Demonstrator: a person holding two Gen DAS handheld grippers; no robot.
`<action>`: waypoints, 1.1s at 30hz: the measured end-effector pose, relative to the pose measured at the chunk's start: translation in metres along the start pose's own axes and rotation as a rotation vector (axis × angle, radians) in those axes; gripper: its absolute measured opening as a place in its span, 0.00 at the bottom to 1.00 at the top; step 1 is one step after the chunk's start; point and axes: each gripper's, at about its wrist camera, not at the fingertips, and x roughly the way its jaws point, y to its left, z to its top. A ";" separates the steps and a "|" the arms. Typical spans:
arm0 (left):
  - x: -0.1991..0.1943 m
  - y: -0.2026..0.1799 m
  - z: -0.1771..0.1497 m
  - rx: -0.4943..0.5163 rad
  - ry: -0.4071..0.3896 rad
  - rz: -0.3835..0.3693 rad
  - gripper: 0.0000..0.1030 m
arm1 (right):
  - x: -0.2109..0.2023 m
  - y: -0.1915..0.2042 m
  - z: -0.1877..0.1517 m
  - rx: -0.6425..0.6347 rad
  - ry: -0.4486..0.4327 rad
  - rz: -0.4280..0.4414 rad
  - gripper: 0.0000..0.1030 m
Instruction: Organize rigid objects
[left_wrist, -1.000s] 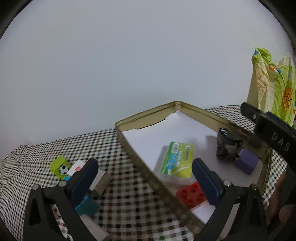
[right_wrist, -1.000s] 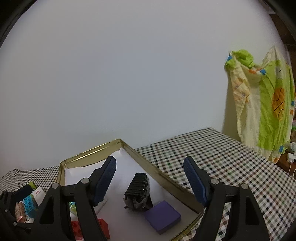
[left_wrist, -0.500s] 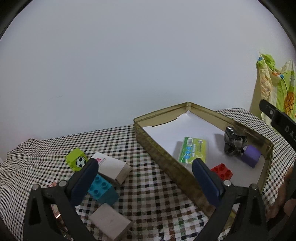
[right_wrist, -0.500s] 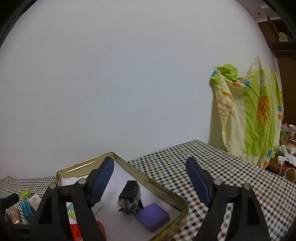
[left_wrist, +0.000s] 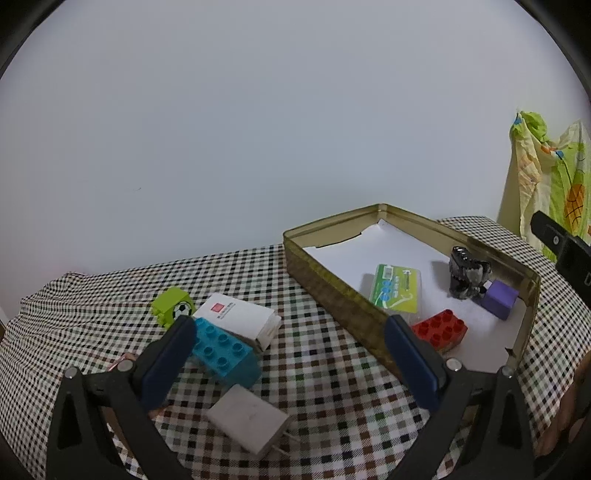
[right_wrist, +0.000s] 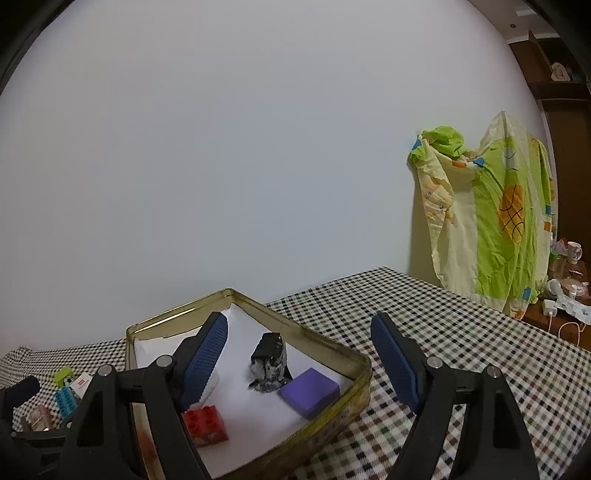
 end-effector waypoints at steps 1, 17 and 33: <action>0.000 0.001 -0.001 -0.001 0.000 -0.001 0.99 | -0.004 0.001 -0.001 0.002 -0.004 0.002 0.79; -0.019 0.017 -0.011 -0.003 -0.008 -0.006 0.99 | -0.035 0.026 -0.013 -0.034 -0.028 0.023 0.80; -0.026 0.037 -0.016 -0.015 0.003 0.008 0.99 | -0.048 0.057 -0.027 -0.043 0.000 0.095 0.80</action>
